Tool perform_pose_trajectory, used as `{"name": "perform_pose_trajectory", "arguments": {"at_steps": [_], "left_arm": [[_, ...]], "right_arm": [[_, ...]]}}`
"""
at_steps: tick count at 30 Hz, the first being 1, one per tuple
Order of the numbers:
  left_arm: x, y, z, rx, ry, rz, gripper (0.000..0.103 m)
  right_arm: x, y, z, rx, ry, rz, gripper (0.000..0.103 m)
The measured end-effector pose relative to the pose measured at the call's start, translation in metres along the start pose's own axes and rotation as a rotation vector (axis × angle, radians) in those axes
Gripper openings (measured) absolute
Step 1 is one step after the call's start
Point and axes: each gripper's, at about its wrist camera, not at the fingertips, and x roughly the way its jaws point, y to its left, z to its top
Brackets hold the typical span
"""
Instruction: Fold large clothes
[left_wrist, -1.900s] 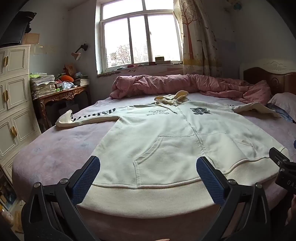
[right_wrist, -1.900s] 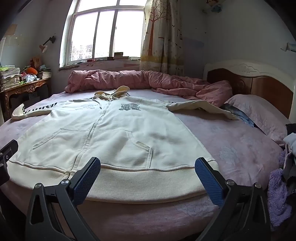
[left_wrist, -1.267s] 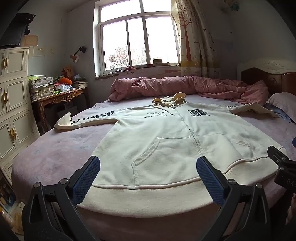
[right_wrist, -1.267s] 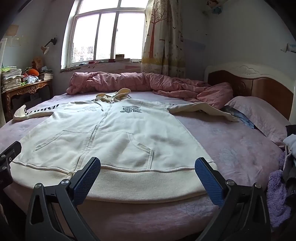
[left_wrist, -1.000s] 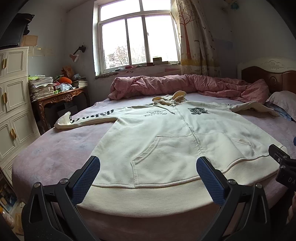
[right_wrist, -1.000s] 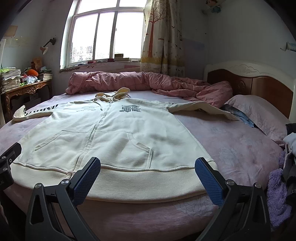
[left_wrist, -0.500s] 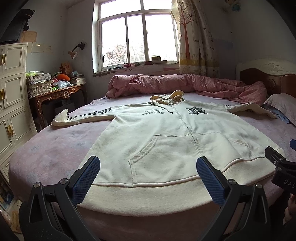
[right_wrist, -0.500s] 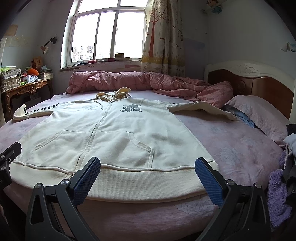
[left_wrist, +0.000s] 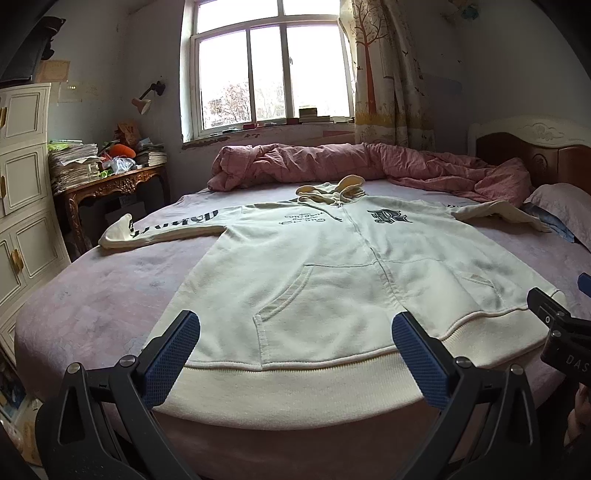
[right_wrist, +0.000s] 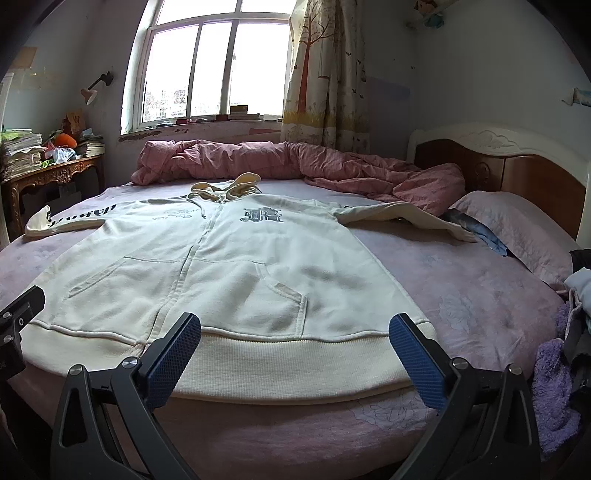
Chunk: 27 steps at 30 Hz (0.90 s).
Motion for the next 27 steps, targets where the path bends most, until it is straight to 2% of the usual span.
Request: {"name": "perform_pose_trajectory", "arguments": {"at_steps": [10, 14, 27], "left_arm": [[-0.002, -0.004, -0.001, 0.024, 0.0, 0.001, 0.103], [-0.009, -0.005, 0.001, 0.033, -0.023, 0.004, 0.103], [-0.022, 0.01, 0.007, -0.016, -0.055, -0.017, 0.103]], "right_arm": [[0.001, 0.0, 0.001, -0.002, 0.0, -0.002, 0.103], [0.002, 0.0, 0.001, -0.001, 0.002, -0.005, 0.103], [-0.002, 0.0, 0.002, -0.011, -0.006, -0.013, 0.103]]}}
